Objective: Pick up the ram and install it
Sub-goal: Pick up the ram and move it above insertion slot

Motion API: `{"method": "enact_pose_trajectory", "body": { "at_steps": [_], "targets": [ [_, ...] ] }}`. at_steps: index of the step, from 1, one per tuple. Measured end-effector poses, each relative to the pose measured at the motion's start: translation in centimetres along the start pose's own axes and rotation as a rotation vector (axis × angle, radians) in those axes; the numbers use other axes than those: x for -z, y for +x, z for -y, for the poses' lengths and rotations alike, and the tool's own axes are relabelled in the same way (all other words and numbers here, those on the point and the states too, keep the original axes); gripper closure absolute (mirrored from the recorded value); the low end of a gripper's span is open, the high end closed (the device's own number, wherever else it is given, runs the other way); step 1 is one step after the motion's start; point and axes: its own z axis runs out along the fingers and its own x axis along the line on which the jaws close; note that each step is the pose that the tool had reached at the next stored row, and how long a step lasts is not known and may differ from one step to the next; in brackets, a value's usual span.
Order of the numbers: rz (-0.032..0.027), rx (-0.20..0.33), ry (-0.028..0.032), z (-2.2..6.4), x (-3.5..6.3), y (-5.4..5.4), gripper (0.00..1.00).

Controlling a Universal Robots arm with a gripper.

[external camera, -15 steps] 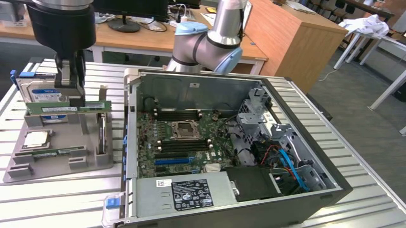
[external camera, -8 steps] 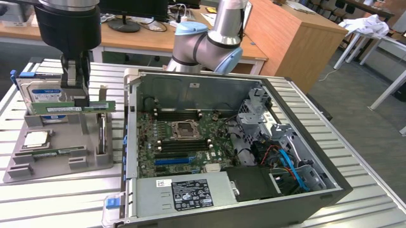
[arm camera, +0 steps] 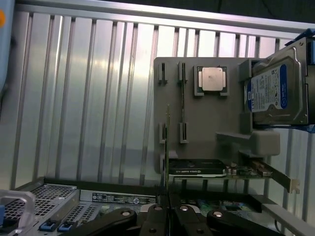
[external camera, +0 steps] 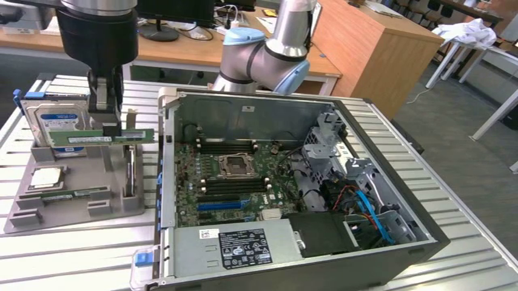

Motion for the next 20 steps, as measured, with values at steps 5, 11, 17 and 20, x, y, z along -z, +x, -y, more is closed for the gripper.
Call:
{"method": "enact_pose_trajectory", "body": {
  "at_steps": [5, 11, 17, 20],
  "targets": [
    [0.0000, 0.000, 0.0000, 0.70, 0.03, 0.0, 0.88],
    [0.0000, 0.000, 0.0000, 1.48, 0.05, 0.1, 0.88],
    [-0.0001, 0.000, 0.0000, 2.19, 0.08, 0.2, 0.88],
    [-0.0001, 0.000, 0.0000, 2.55, 0.09, 0.2, 0.88]
  ]
}}
